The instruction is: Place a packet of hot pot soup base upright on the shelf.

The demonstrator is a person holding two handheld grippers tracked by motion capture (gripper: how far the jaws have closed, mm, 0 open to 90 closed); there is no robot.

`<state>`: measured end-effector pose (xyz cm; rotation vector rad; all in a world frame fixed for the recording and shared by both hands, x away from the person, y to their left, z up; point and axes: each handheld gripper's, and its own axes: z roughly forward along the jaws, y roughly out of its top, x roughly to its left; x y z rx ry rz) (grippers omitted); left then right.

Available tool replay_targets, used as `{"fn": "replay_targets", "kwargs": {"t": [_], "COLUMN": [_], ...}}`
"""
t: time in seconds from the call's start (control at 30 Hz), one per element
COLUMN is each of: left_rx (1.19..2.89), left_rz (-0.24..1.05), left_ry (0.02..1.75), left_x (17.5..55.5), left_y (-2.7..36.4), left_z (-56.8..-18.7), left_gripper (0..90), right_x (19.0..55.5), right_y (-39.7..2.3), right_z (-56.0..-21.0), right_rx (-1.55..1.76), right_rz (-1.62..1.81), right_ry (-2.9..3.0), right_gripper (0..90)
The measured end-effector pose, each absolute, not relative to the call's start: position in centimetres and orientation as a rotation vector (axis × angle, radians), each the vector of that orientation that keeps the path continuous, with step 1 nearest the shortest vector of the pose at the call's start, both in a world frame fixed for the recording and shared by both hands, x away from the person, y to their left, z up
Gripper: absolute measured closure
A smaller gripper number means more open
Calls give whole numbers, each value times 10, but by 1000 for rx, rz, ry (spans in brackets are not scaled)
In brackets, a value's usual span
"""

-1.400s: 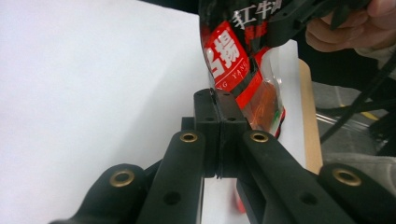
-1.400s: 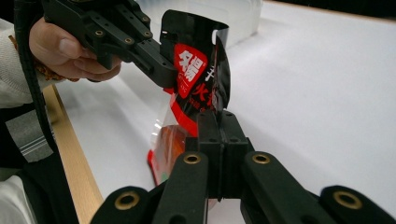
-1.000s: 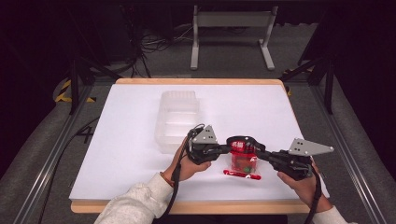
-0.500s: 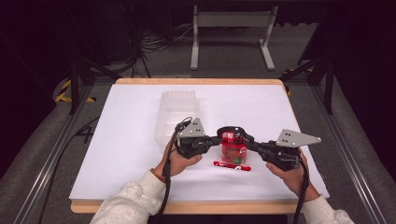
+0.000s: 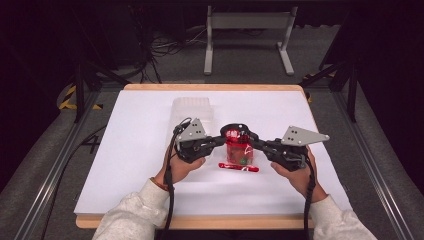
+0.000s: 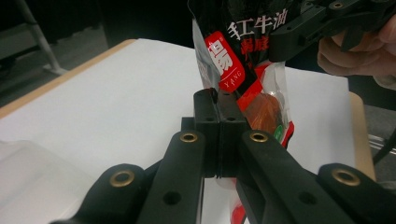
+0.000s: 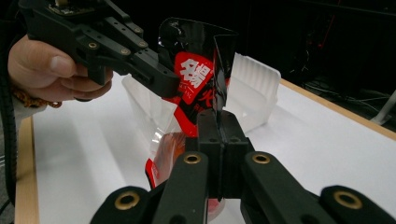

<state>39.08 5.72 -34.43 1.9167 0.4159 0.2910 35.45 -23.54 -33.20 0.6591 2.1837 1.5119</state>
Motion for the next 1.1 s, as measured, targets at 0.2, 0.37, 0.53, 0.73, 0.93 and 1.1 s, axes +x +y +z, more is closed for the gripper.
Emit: {"fn": "replay_targets", "kwargs": {"t": [0.2, 0.37, 0.53, 0.73, 0.93, 1.1], "left_rx": [1887, 1879, 1879, 1872, 1857, 1842], "left_rz": [340, 357, 406, 438, 442, 440], "left_ry": [419, 452, 477, 501, 530, 560], "left_x": [396, 404, 413, 425, 435, 439], "left_y": [71, 83, 96, 110, 121, 130], "left_z": [-337, -332, -321, -318, -322, -327], "left_gripper": [895, 896, 896, 896, 896, 896], "right_x": [370, 386, 403, 419, 431, 438], "right_y": [-220, -206, -191, -171, -154, -139], "right_z": [-325, -318, -312, -310, -316, -324], "right_rx": [643, 628, 620, 605, 601, 591], "right_rz": [1521, 1531, 1554, 1556, 1553, 1571], "right_ry": [2175, 2168, 2158, 2154, 2172, 2198], "right_gripper": [897, 897, 897, 895, 892, 890]}}
